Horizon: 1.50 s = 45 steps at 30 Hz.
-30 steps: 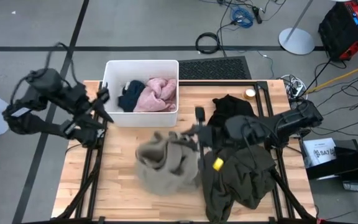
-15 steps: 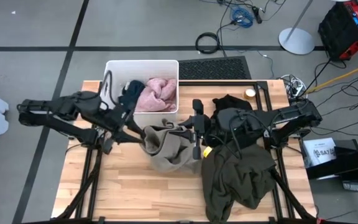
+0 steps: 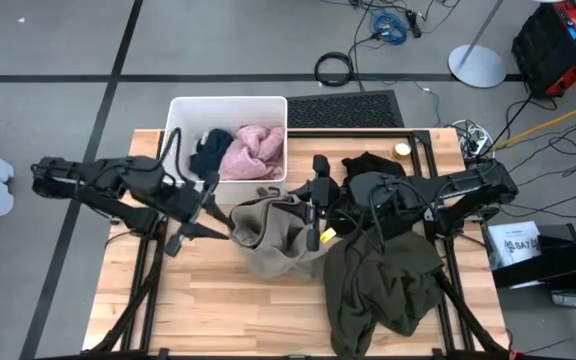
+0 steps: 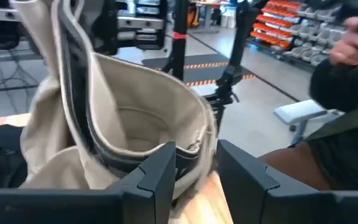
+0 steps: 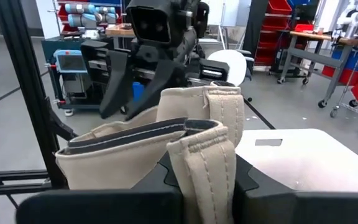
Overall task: Sort clothes
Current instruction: Put the brown shorts into the white laundry bin
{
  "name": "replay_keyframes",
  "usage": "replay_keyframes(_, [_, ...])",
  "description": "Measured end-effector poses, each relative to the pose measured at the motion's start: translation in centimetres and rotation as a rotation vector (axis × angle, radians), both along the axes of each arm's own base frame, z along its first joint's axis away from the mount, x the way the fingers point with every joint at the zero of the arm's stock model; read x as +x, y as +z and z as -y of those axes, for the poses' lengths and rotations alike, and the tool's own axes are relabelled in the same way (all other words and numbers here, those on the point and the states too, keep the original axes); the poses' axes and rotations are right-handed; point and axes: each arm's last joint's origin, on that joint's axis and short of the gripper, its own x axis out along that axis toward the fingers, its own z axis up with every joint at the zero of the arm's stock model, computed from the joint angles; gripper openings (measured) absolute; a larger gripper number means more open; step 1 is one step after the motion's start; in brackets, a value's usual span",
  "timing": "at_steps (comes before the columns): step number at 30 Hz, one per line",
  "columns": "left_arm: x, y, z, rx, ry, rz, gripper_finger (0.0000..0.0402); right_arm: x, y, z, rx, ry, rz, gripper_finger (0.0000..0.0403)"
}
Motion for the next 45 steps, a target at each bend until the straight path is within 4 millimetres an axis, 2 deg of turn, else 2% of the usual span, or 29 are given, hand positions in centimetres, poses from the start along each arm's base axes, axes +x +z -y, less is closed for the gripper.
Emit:
replay_keyframes(4, [-0.6, 0.4, 0.7, 0.125, -0.026, 0.062, 0.0128, 0.0, -0.2, 0.0, 0.002, 0.000, -0.016, 0.0034])
replay_keyframes(11, [-1.3, 0.8, 3.0, 0.361, -0.037, 0.136, 0.0127, -0.1, -0.6, 0.0, 0.004, -0.002, -0.065, 0.0034])
replay_keyframes(15, [-0.9, 1.0, 3.9, 0.504, 0.050, 0.046, 0.0127, 0.0, -0.6, 0.1, 0.019, 0.019, -0.060, 0.0034])
replay_keyframes(19, [0.8, 1.4, 4.9, 0.571, 0.183, -0.077, 0.0127, 0.1, -0.6, 0.5, 0.043, 0.047, -0.061, 0.0034])
replay_keyframes(22, [2.1, 2.3, 5.7, 0.555, 0.287, -0.112, 0.0127, 0.2, -0.6, 0.9, 0.042, 0.036, -0.062, 0.0034])
replay_keyframes(24, [2.3, 3.7, 5.9, 0.488, 0.366, -0.094, 0.0127, 0.2, -0.6, 1.0, 0.041, 0.034, -0.062, 0.0034])
replay_keyframes(28, [2.1, 6.3, 5.9, 0.298, 0.448, -0.063, 0.0127, 0.2, -0.7, 1.0, 0.038, 0.037, -0.070, 0.0034])
replay_keyframes(31, [1.6, 7.1, 5.7, 0.207, 0.474, -0.071, 0.0127, 0.1, -0.9, 0.9, 0.034, 0.039, -0.090, 0.0034])
replay_keyframes(34, [1.1, 7.0, 4.8, 0.128, 0.561, -0.144, 0.0127, 0.1, -0.9, 0.9, 0.033, 0.038, -0.095, 0.0034])
replay_keyframes(39, [0.9, 5.2, 3.1, 0.108, 0.698, -0.322, 0.0128, 0.1, -0.9, 0.9, 0.034, 0.038, -0.092, 0.0034])
replay_keyframes(45, [1.2, 5.1, 1.8, 0.024, 0.714, -0.381, 0.0128, 0.2, -0.9, 1.1, 0.034, 0.032, -0.089, 0.0034])
